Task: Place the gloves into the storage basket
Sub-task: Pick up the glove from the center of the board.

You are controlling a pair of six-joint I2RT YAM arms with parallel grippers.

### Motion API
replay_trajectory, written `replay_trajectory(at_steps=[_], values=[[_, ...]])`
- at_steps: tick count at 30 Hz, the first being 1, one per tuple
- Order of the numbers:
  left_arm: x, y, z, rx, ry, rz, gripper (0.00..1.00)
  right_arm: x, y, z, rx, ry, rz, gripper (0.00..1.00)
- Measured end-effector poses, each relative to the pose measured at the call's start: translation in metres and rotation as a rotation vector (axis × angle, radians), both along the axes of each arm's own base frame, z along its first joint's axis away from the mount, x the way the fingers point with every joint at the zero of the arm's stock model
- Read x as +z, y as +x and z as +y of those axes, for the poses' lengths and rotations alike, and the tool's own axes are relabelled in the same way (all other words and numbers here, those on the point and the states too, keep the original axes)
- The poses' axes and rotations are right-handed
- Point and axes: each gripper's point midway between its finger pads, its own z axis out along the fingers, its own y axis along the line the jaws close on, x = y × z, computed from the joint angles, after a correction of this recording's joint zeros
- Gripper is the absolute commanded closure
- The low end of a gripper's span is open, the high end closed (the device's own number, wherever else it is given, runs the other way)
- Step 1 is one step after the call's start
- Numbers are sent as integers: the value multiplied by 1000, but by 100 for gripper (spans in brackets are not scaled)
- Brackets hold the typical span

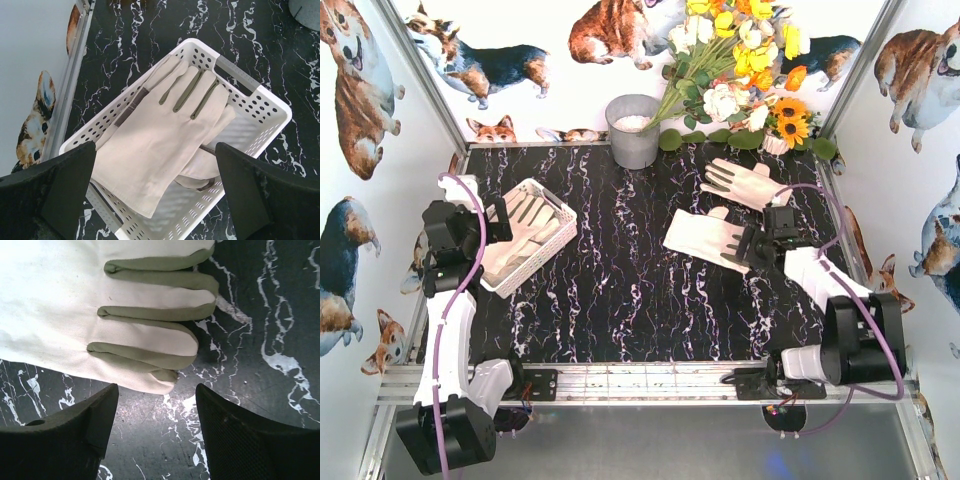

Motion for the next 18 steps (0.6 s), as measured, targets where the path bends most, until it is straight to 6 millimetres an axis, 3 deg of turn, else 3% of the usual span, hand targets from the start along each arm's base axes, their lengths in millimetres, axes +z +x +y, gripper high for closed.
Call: replay_trajectory(at_steps=[9,18], values=[[-7,3,-2,-13,-6,24,0,-14,10,9,28,35,72,43],[-11,4,-2,-19,-7,35,0,-26,2,9,29,35,130,47]])
